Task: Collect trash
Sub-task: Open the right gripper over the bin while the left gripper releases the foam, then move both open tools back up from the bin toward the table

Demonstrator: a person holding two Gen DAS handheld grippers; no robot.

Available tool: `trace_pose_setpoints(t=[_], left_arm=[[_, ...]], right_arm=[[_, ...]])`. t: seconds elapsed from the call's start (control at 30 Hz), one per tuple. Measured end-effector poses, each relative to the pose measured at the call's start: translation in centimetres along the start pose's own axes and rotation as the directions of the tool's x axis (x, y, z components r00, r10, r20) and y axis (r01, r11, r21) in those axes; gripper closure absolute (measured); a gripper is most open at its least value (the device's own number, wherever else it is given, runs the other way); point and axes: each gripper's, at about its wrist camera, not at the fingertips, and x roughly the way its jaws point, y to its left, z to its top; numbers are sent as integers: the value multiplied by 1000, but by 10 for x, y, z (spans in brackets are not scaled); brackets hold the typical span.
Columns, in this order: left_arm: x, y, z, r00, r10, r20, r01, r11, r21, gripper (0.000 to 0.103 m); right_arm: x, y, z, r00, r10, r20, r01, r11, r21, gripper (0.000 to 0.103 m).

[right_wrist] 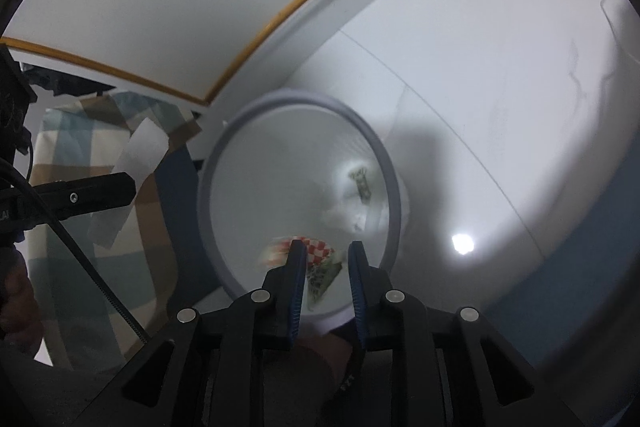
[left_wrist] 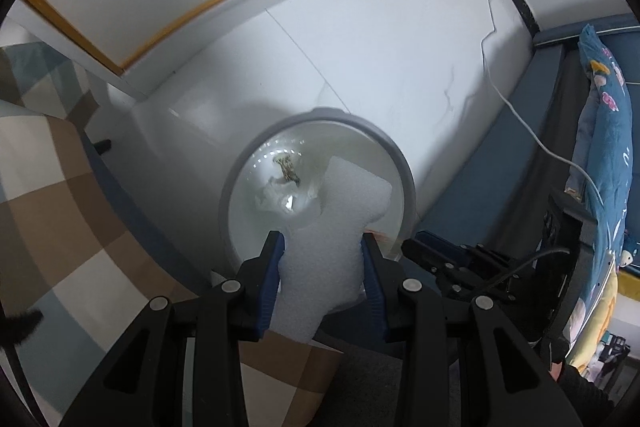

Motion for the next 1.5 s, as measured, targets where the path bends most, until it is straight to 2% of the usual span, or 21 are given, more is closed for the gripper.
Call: trace_pose_setpoints(t=[0.13,0.3,0.5,0.77,0.8,0.83,0.87,0.93,1.07,1.23,1.33,1.5], left_arm=[[5,-1,2,1000,-2,-19,2,1000,-4,70],[9,-1,6,999,1,-38,-1,1000,3,70],[14,-2,5,998,-12,-63,13,1000,4,69],[37,0,4,987,-9,-160,10,1000,7,68],[39,-1,3,986,-3,-167,5,1000,11,66],[41,-1,3,985,11,-174,-8,1000,16,57],[42,-1,3,985,22,-174,-19,1000,19,46],[40,0,2,988,37,-153,-35,999,17,38],[40,2,2,989,40,-144,-39,999,14,38],[37,2,-1,989,86,-118,-83,996,30,33],[29,2,-3,991,112,-71,-110,993,40,29],[9,1,-9,992,127,12,-128,991,45,28]], right_arm=[[3,-1,1,1000,-1,-14,1,1000,2,75],[-4,-6,3,1000,4,8,-4,1000,26,74],[-15,-11,6,999,-2,52,0,999,44,64],[-23,-9,10,996,7,85,-12,998,54,59],[-23,-9,9,996,10,88,-15,998,58,58],[-23,-10,10,996,12,90,-18,998,65,57],[-24,-11,10,996,14,89,-20,997,69,57],[-25,-12,10,996,12,90,-19,997,76,53],[-25,-12,10,995,17,93,-24,996,80,49],[-24,-8,9,996,29,89,-36,997,74,38],[-26,-8,9,995,34,92,-40,997,71,34],[-32,-8,10,994,34,104,-42,996,75,25]])
